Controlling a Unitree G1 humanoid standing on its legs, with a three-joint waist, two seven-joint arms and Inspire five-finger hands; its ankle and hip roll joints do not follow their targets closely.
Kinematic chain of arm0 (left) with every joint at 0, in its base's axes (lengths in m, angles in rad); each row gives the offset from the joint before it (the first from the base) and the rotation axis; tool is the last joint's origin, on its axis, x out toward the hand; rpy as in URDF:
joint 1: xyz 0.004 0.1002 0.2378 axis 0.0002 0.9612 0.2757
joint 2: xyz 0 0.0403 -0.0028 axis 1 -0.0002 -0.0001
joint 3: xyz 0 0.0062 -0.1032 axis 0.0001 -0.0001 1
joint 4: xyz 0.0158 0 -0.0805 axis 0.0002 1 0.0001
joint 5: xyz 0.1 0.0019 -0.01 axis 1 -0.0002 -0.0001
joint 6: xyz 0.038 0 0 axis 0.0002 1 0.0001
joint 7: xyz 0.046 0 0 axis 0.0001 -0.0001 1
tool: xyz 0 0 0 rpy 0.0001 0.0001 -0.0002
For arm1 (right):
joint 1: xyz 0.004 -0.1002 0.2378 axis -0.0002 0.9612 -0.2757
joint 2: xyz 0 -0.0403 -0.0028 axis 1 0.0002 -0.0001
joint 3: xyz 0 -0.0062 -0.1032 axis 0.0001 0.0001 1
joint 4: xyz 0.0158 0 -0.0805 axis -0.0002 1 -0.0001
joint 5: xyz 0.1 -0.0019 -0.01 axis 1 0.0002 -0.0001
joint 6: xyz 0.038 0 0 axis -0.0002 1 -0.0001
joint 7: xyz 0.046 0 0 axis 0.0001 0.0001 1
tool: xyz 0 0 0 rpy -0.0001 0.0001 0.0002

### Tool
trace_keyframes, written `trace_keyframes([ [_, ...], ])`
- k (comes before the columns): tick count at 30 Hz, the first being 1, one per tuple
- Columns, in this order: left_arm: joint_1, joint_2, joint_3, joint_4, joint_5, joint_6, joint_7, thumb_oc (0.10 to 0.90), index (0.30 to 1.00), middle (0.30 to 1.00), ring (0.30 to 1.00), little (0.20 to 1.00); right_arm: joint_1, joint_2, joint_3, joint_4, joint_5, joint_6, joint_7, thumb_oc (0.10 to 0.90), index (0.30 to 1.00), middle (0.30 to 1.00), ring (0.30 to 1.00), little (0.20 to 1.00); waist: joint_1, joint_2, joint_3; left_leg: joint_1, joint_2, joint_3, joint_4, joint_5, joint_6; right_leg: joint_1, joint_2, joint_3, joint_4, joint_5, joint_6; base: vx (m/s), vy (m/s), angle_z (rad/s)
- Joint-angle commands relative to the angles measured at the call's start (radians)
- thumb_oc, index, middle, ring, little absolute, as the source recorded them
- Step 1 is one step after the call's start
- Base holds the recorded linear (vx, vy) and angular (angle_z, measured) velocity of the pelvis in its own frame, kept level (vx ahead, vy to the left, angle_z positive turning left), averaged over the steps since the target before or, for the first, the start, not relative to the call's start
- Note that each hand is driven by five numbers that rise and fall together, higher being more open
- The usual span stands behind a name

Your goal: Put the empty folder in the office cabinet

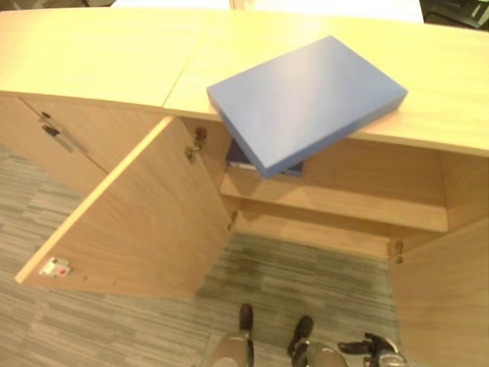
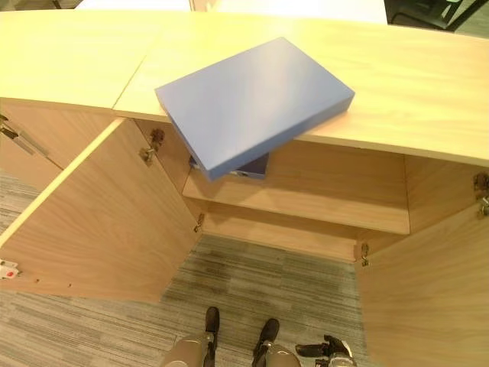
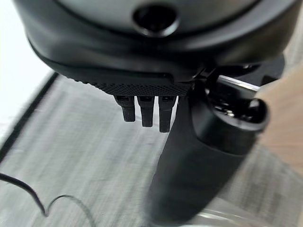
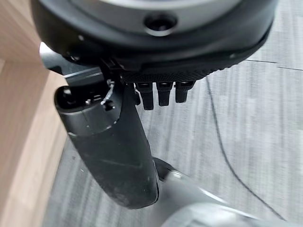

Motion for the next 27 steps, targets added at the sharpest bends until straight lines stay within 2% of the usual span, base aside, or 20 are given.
trace_keyframes([
  [1, 0.015, 0.021, 0.020, 0.000, 0.008, -0.014, 0.003, 0.800, 0.900, 0.900, 0.900, 0.900, -0.010, -0.013, 0.010, 0.017, -0.011, 0.002, -0.003, 0.800, 0.900, 0.900, 0.900, 0.900, 0.005, -0.030, -0.003, 0.031, -0.002, -0.005, -0.029, -0.010, -0.040, 0.060, -0.027, 0.030, -0.101, 0.071, 0.074, 0.06, 0.037, 0.10],
  [7, 0.028, 0.011, 0.009, -0.010, 0.021, -0.015, -0.017, 0.800, 0.900, 0.900, 0.900, 0.900, 0.012, 0.005, 0.015, 0.018, -0.030, 0.005, 0.010, 0.800, 0.900, 0.900, 0.900, 0.900, -0.008, -0.033, -0.047, 0.097, -0.019, 0.000, -0.090, -0.017, -0.032, 0.098, -0.021, 0.036, -0.163, 0.098, 0.095, 0.05, 0.043, 0.03],
  [10, 0.035, -0.001, 0.022, -0.086, -0.097, -0.016, -0.056, 0.800, 0.900, 0.900, 0.900, 0.900, 0.022, 0.007, 0.008, 0.014, -0.028, 0.004, 0.016, 0.800, 0.900, 0.900, 0.900, 0.900, -0.007, -0.034, -0.058, 0.112, -0.024, -0.004, -0.097, -0.021, -0.031, 0.115, -0.022, 0.031, -0.173, 0.100, 0.099, 0.02, 0.016, -0.06],
  [12, 0.066, 0.005, 0.025, -0.287, -0.227, -0.031, -0.087, 0.800, 0.900, 0.900, 0.900, 0.900, 0.029, 0.007, 0.007, 0.008, -0.033, 0.006, 0.022, 0.800, 0.900, 0.900, 0.900, 0.900, -0.004, -0.034, -0.061, 0.121, -0.025, -0.009, -0.100, -0.023, -0.031, 0.126, -0.021, 0.024, -0.178, 0.101, 0.101, 0.00, 0.000, 0.00],
  [13, 0.106, 0.021, 0.027, -0.451, -0.279, -0.040, -0.098, 0.800, 0.900, 0.900, 0.900, 0.900, 0.032, 0.004, 0.005, 0.005, -0.042, 0.009, 0.025, 0.800, 0.900, 0.900, 0.900, 0.900, 0.000, -0.032, -0.061, 0.128, -0.024, -0.011, -0.101, -0.027, -0.031, 0.134, -0.020, 0.022, -0.181, 0.100, 0.102, 0.00, 0.000, 0.00],
  [14, 0.188, 0.059, 0.026, -0.729, -0.352, -0.048, -0.124, 0.800, 0.900, 0.900, 0.900, 0.900, 0.036, 0.002, -0.001, 0.006, -0.072, 0.013, 0.028, 0.800, 0.900, 0.900, 0.900, 0.900, 0.007, -0.031, -0.068, 0.136, -0.023, -0.012, -0.105, -0.029, -0.032, 0.147, -0.020, 0.017, -0.192, 0.103, 0.107, 0.00, 0.000, 0.00],
  [15, 0.190, 0.059, 0.026, -0.732, -0.352, -0.046, -0.123, 0.800, 0.900, 0.900, 0.900, 0.900, 0.037, 0.002, -0.001, 0.006, -0.072, 0.013, 0.028, 0.800, 0.900, 0.900, 0.900, 0.900, 0.006, -0.032, -0.070, 0.133, -0.025, -0.012, -0.107, -0.025, -0.031, 0.144, -0.021, 0.016, -0.193, 0.106, 0.107, 0.00, -0.002, 0.06],
  [17, 0.227, 0.103, 0.020, -0.939, -0.357, -0.049, -0.144, 0.800, 0.900, 0.900, 0.900, 0.900, 0.037, 0.004, -0.004, 0.011, -0.101, 0.016, 0.032, 0.800, 0.900, 0.900, 0.900, 0.900, 0.010, -0.029, -0.075, 0.145, -0.022, -0.012, -0.109, -0.031, -0.033, 0.159, -0.017, 0.016, -0.204, 0.106, 0.110, 0.01, 0.004, 0.15],
  [18, 0.228, 0.103, 0.020, -0.942, -0.357, -0.047, -0.143, 0.800, 0.900, 0.900, 0.900, 0.900, 0.037, 0.005, -0.004, 0.011, -0.101, 0.016, 0.032, 0.800, 0.900, 0.900, 0.900, 0.900, 0.008, -0.031, -0.078, 0.140, -0.023, -0.013, -0.110, -0.027, -0.032, 0.155, -0.019, 0.015, -0.204, 0.108, 0.110, 0.01, 0.009, 0.03],
  [19, 0.239, 0.164, 0.017, -1.137, -0.316, -0.058, -0.157, 0.800, 0.900, 0.900, 0.900, 0.900, 0.041, 0.006, -0.003, 0.008, -0.120, 0.015, 0.035, 0.800, 0.900, 0.900, 0.900, 0.900, 0.008, -0.030, -0.084, 0.147, -0.021, -0.013, -0.110, -0.032, -0.033, 0.165, -0.017, 0.014, -0.214, 0.110, 0.113, 0.00, 0.004, -0.06],
  [21, 0.249, 0.208, 0.035, -1.295, -0.273, -0.065, -0.164, 0.800, 0.900, 0.900, 0.900, 0.900, 0.051, 0.009, 0.003, -0.003, -0.129, 0.017, 0.041, 0.800, 0.900, 0.900, 0.900, 0.900, 0.011, -0.032, -0.088, 0.160, -0.019, -0.010, -0.110, -0.041, -0.035, 0.180, -0.015, 0.015, -0.218, 0.109, 0.115, 0.02, 0.001, -0.07],
  [23, 0.257, 0.232, 0.060, -1.412, -0.239, -0.080, -0.164, 0.800, 0.900, 0.900, 0.900, 0.900, 0.061, 0.013, 0.010, -0.014, -0.132, 0.017, 0.046, 0.800, 0.900, 0.900, 0.900, 0.900, 0.014, -0.036, -0.096, 0.167, -0.019, -0.008, -0.110, -0.047, -0.035, 0.188, -0.016, 0.016, -0.222, 0.109, 0.116, 0.02, 0.002, -0.06],
  [24, 0.258, 0.232, 0.061, -1.414, -0.239, -0.079, -0.164, 0.800, 0.900, 0.900, 0.900, 0.900, 0.061, 0.014, 0.010, -0.014, -0.132, 0.017, 0.046, 0.800, 0.900, 0.900, 0.900, 0.900, 0.013, -0.038, -0.097, 0.163, -0.021, -0.009, -0.110, -0.042, -0.034, 0.185, -0.018, 0.015, -0.223, 0.113, 0.116, 0.00, 0.000, 0.00],
  [25, 0.260, 0.241, 0.099, -1.526, -0.207, -0.097, -0.150, 0.800, 0.900, 0.900, 0.900, 0.900, 0.072, 0.021, 0.020, -0.022, -0.139, 0.018, 0.051, 0.800, 0.900, 0.900, 0.900, 0.900, 0.015, -0.043, -0.102, 0.172, -0.022, -0.008, -0.110, -0.047, -0.035, 0.194, -0.016, 0.015, -0.225, 0.111, 0.115, 0.00, 0.000, 0.00],
  [27, 0.258, 0.236, 0.133, -1.598, -0.181, -0.113, -0.133, 0.800, 0.900, 0.900, 0.900, 0.900, 0.086, 0.031, 0.030, -0.030, -0.143, 0.018, 0.056, 0.800, 0.900, 0.900, 0.900, 0.900, 0.017, -0.047, -0.109, 0.175, -0.021, -0.010, -0.110, -0.050, -0.035, 0.199, -0.016, 0.013, -0.227, 0.109, 0.114, 0.01, -0.006, -0.02],
])
